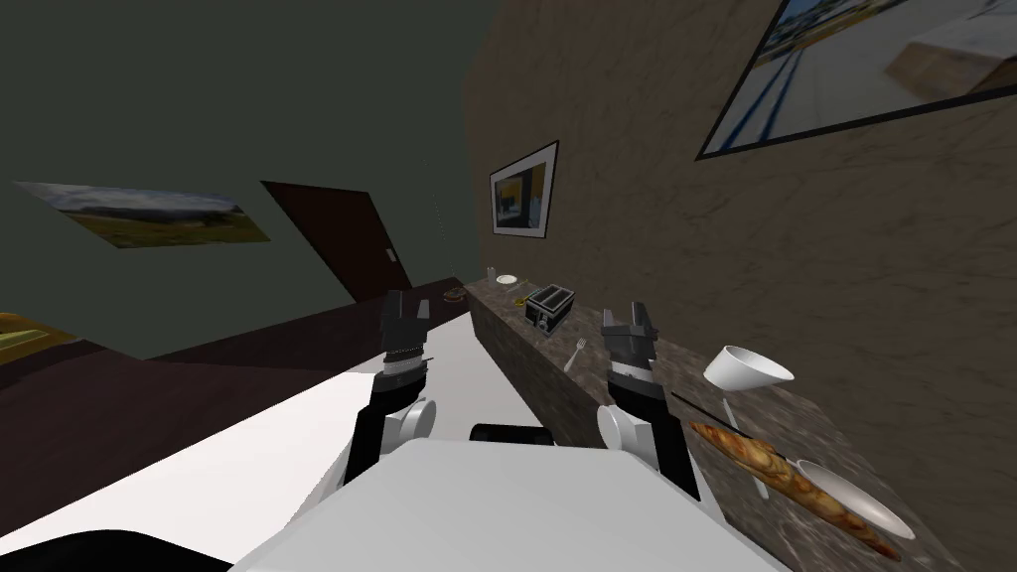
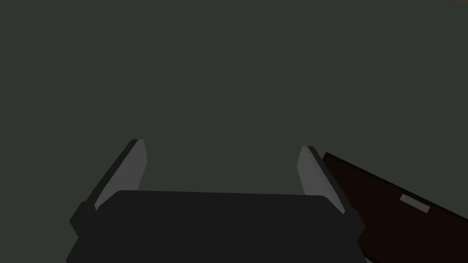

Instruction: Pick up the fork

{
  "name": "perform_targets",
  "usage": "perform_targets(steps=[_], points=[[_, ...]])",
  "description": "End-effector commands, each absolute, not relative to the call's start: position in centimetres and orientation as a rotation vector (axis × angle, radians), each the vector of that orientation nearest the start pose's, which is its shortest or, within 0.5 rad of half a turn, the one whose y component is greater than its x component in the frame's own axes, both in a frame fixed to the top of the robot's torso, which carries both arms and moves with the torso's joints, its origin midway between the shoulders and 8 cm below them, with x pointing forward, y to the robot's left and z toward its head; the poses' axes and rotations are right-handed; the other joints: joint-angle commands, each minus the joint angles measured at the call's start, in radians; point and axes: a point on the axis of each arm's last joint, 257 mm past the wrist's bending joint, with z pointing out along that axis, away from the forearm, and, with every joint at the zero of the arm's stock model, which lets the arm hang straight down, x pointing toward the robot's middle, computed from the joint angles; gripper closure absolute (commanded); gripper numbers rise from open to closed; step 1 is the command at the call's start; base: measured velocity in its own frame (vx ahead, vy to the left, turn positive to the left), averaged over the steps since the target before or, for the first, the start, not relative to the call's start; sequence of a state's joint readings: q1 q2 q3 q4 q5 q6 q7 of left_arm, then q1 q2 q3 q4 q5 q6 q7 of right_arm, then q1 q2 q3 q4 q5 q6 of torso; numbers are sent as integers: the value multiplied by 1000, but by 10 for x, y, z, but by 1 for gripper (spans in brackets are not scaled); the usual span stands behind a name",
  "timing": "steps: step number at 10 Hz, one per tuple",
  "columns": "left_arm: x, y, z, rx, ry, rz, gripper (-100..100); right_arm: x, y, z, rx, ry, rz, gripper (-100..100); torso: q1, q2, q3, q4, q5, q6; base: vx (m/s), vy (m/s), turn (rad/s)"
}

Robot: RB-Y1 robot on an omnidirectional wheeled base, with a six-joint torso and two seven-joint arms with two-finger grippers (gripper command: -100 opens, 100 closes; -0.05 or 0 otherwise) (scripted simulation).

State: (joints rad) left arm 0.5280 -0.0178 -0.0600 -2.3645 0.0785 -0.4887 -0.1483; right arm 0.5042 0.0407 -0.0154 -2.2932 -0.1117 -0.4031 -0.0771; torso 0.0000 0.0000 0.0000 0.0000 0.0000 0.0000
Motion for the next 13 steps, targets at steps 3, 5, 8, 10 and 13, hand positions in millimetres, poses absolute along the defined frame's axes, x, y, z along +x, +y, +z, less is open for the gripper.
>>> perform_targets(steps=[3,5,8,10,13], points=[[328,272,50,-637,554,-1274,0,358,-290,-4,786,695,1349,-100,3,2,1,0,1,0,-36,55,45],[328,272,50,-637,554,-1274,0,360,-285,-11,758,759,1320,-100,7,5,3,1,1,0,-65,99,51],[328,272,50,-637,554,-1274,0,364,-273,-41,687,941,1204,-100,7,4,2,1,1,0,-62,113,91],[328,272,50,-637,554,-1274,0,364,-269,-53,652,1013,1157,-100,10,5,3,1,2,0,-62,142,77],[328,272,50,-637,554,-1274,0,363,-262,-81,579,1152,1056,-100,9,6,3,1,2,0,-75,131,96]])
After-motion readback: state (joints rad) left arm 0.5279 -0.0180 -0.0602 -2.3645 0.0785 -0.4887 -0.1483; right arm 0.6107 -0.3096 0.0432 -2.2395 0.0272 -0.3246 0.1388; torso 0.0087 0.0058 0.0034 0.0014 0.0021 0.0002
